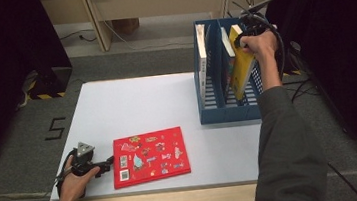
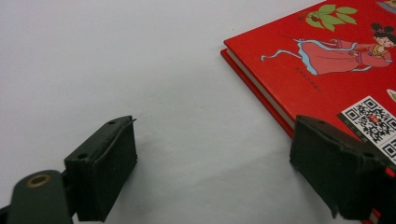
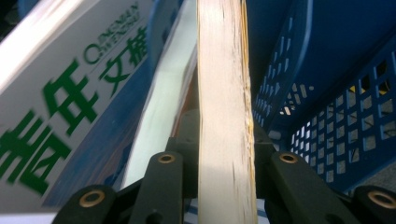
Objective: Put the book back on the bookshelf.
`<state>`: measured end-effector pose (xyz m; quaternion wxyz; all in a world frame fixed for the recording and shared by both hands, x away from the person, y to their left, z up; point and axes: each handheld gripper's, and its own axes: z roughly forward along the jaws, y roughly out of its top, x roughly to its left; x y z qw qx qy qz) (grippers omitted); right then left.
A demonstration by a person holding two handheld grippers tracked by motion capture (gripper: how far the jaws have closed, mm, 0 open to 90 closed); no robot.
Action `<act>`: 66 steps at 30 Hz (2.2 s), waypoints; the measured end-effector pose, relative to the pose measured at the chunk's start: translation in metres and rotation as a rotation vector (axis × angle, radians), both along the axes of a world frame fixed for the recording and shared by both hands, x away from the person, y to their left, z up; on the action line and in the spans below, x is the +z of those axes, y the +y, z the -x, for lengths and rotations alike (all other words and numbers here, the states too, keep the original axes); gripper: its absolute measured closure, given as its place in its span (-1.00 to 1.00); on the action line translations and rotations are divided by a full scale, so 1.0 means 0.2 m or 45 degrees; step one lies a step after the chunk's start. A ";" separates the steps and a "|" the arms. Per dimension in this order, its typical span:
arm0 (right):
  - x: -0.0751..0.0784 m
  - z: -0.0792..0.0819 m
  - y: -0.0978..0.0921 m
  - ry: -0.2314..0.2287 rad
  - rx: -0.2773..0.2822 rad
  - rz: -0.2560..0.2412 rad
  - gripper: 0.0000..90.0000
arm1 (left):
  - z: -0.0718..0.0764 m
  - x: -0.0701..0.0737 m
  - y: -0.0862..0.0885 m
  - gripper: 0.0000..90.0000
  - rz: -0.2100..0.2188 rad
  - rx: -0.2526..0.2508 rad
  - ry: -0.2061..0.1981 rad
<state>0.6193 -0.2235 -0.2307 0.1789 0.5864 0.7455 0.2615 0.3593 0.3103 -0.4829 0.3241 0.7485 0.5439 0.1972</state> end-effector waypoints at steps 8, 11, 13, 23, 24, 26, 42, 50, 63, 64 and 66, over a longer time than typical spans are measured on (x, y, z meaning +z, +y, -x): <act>-0.09 -0.06 -0.02 0.011 -0.056 -0.044 0.65 | 0.00 0.00 0.00 -0.70 0.001 0.000 0.001; -0.12 -0.07 -0.02 0.020 -0.066 -0.045 0.65 | 0.00 0.00 0.00 -0.70 0.001 0.000 0.001; -0.14 -0.08 -0.01 0.024 -0.066 -0.039 0.65 | 0.00 0.00 0.00 -0.70 0.001 0.000 0.002; -0.22 -0.08 0.00 0.013 -0.077 -0.013 0.61 | 0.00 0.00 0.00 -0.70 0.002 0.000 0.001; -0.21 -0.08 0.00 0.019 -0.077 -0.016 0.60 | 0.00 0.00 0.00 -0.70 0.002 -0.001 0.001; -0.21 -0.07 0.00 -0.003 -0.086 -0.046 0.52 | 0.00 0.00 0.00 -0.70 0.002 -0.001 0.001; -0.11 0.14 -0.09 -0.077 0.080 -0.079 0.29 | 0.00 0.00 0.00 -0.70 0.002 0.001 -0.003; -0.16 0.30 -0.17 -0.078 0.164 -0.090 0.24 | 0.00 0.00 0.00 -0.70 0.001 0.000 -0.004; -0.38 0.35 -0.16 -0.077 0.218 -0.034 0.41 | 0.00 0.00 0.00 -0.70 -0.001 -0.002 -0.003; -0.40 0.35 -0.16 -0.076 0.220 -0.035 0.42 | 0.00 0.00 0.00 -0.70 -0.001 -0.001 -0.003; -0.43 0.34 -0.16 -0.072 0.220 -0.035 0.49 | 0.00 0.00 0.00 -0.70 0.000 -0.001 -0.004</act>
